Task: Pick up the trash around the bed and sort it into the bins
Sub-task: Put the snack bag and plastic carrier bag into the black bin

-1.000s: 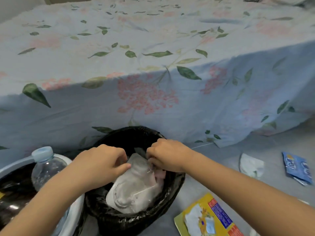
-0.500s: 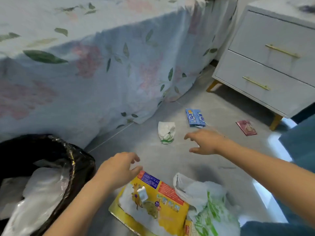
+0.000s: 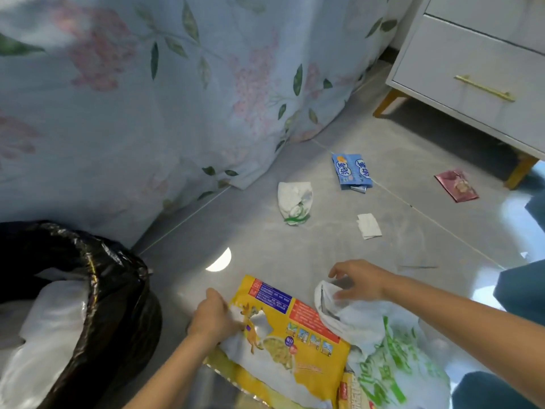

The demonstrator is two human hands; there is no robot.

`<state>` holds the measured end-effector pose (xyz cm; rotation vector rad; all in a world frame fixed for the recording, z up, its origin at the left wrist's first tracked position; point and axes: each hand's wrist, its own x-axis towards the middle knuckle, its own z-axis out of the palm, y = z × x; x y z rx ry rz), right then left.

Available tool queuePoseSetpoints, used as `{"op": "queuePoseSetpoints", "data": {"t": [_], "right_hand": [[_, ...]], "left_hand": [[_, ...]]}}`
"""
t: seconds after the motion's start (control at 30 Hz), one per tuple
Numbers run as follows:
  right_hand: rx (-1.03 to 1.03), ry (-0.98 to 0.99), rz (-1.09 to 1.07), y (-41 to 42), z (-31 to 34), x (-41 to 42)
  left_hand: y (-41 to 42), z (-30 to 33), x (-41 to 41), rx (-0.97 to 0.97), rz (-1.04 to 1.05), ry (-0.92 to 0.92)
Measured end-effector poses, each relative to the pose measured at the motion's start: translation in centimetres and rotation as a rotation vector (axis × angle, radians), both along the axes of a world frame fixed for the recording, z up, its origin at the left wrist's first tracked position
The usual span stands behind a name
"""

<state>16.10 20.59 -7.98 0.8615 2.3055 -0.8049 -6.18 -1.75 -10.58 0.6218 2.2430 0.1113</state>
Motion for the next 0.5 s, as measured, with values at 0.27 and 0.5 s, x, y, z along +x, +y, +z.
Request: {"op": "queuePoseSetpoints", "data": {"t": [0.27,0.5], "right_hand": [[-0.235,0.236,-0.207,-0.8,-0.7,-1.4],[-0.543,0.452,-0.431,-0.9,3.6,-3.0]], "left_hand": [[4.9,2.8,-2.0,0.247,-0.099,-0.322],[10.0,13.7,-4.1,0.510,-0.207,-0.363]]}}
